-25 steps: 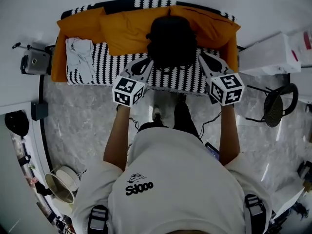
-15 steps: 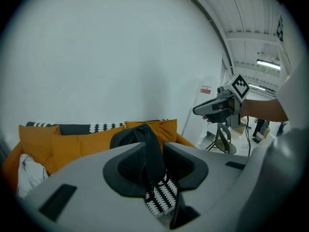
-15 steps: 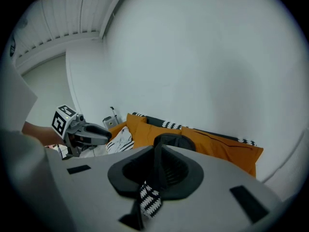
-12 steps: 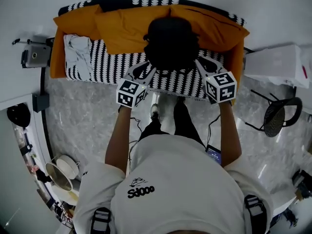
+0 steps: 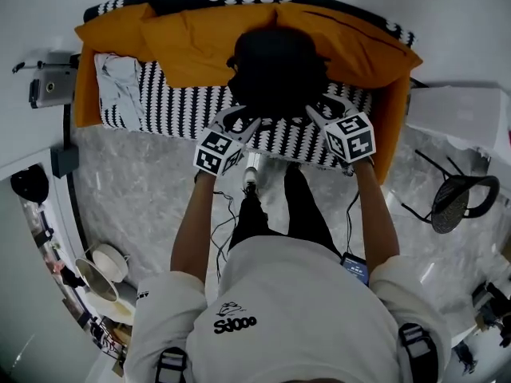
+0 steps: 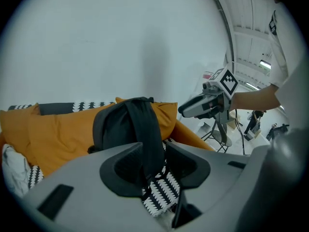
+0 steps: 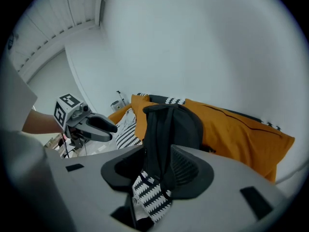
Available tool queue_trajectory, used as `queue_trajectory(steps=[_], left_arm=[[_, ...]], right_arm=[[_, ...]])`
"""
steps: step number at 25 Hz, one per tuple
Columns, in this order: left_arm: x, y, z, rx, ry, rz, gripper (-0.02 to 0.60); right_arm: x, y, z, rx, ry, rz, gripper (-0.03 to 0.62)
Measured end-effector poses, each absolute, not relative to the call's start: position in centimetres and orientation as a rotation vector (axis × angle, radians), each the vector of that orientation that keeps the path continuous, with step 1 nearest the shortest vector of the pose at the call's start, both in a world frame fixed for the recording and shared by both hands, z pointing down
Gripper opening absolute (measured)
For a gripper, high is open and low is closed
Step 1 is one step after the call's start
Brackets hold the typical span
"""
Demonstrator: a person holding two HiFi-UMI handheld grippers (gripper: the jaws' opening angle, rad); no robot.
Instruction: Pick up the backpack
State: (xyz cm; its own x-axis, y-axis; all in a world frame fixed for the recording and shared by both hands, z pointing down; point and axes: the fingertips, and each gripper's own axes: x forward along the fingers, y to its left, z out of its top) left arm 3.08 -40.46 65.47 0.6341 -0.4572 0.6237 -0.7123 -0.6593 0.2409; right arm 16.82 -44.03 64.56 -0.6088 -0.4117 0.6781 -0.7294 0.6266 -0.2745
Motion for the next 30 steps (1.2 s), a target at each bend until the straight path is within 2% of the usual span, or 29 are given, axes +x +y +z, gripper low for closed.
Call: queue_trajectory(steps=[14,30], left_arm=[[6.5,-44.5,75.2,2.246,-0.895,0.702,0.172],[8.9,-48.1,79.8,2.231,-0.859,0.641,0.221]], right_arm=[[14.8,-48.3,74.3,0.689,-2.3,0.791,0.175],[11.4,-50.9,77.4,0.479,-2.446,0.854,0.195]])
